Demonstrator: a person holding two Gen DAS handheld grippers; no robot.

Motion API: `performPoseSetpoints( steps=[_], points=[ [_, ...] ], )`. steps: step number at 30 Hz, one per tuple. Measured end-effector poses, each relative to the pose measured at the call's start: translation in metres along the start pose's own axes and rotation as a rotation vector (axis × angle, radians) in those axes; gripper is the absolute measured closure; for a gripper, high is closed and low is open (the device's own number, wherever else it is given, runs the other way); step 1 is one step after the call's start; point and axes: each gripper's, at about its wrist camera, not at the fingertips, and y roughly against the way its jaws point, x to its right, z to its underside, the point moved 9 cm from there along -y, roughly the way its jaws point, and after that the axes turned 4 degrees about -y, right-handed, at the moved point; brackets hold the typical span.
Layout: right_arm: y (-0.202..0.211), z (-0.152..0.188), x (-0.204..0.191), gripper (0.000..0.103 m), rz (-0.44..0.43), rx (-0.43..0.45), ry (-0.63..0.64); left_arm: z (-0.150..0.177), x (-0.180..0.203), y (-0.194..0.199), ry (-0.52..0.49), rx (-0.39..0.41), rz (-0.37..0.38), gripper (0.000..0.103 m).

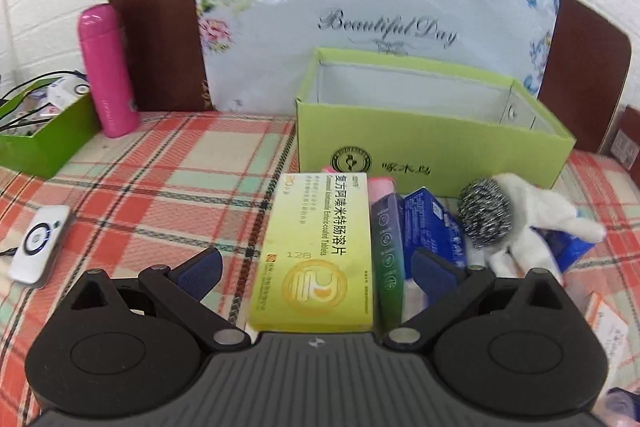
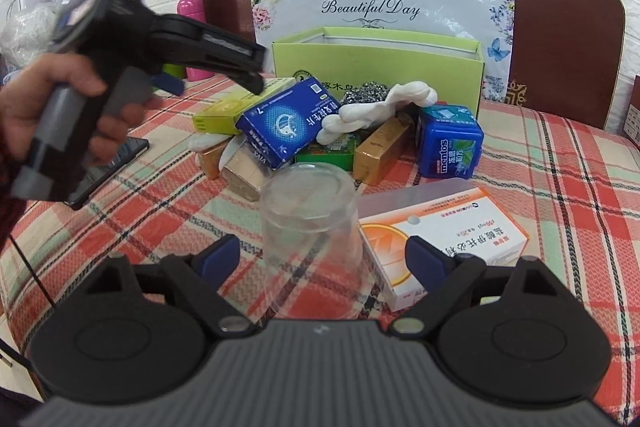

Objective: Organize objects
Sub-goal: 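Grasp the yellow medicine box with the left tool while the right tool grasps the clear cup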

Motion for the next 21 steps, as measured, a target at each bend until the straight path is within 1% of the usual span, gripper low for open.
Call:
performPoseSetpoints(
  steps=[1,2,3,4,5,6,8,13,15,16,17,19,21],
  points=[
    [-0.001,0.000,0.000,0.016,0.000,-0.003,0.002,0.003,-0.001,-0.008,0.001,-0.018,-0.001,0.000],
    [-0.003,-0.001,0.000,0.019,0.000,-0.006,0.007,0.003,-0.002,-0.012,0.023,-0.022,0.029,0.002],
    [-0.004,-0.002,0.000,0.020,-0.005,-0.006,0.007,0.005,-0.002,-0.014,0.050,-0.032,0.069,0.006],
    [-0.005,-0.003,-0.001,0.023,-0.009,-0.008,0.008,0.005,-0.002,-0.015,0.078,-0.041,0.106,0.012],
    [-0.007,-0.004,-0.001,0.027,-0.009,-0.009,0.015,0.005,-0.002,-0.015,0.093,-0.048,0.121,0.015],
    [-0.009,-0.005,-0.002,0.030,-0.012,-0.012,0.020,0.005,-0.001,-0.015,0.093,-0.051,0.125,0.015],
    [-0.015,-0.005,-0.004,0.045,-0.024,-0.029,0.017,0.004,0.001,-0.015,0.078,-0.048,0.121,0.014],
    [-0.025,-0.007,-0.009,0.046,-0.042,-0.043,0.011,0.004,0.001,-0.020,0.081,-0.053,0.133,0.013],
    [-0.028,-0.005,-0.009,0.046,-0.038,-0.055,0.017,0.005,0.001,-0.019,0.089,-0.050,0.158,0.020],
    [-0.029,-0.003,-0.009,0.048,-0.040,-0.062,0.016,0.005,0.002,-0.018,0.101,-0.049,0.190,0.027],
    [-0.029,-0.002,-0.009,0.049,-0.043,-0.063,0.014,0.006,0.002,-0.016,0.109,-0.055,0.203,0.028],
    [-0.028,-0.003,-0.009,0.051,-0.049,-0.051,0.013,0.006,0.002,-0.011,0.090,-0.050,0.194,0.029],
    [-0.023,-0.010,-0.008,0.051,-0.057,-0.011,-0.001,0.005,0.001,-0.003,0.079,-0.034,0.193,0.030]
  ],
)
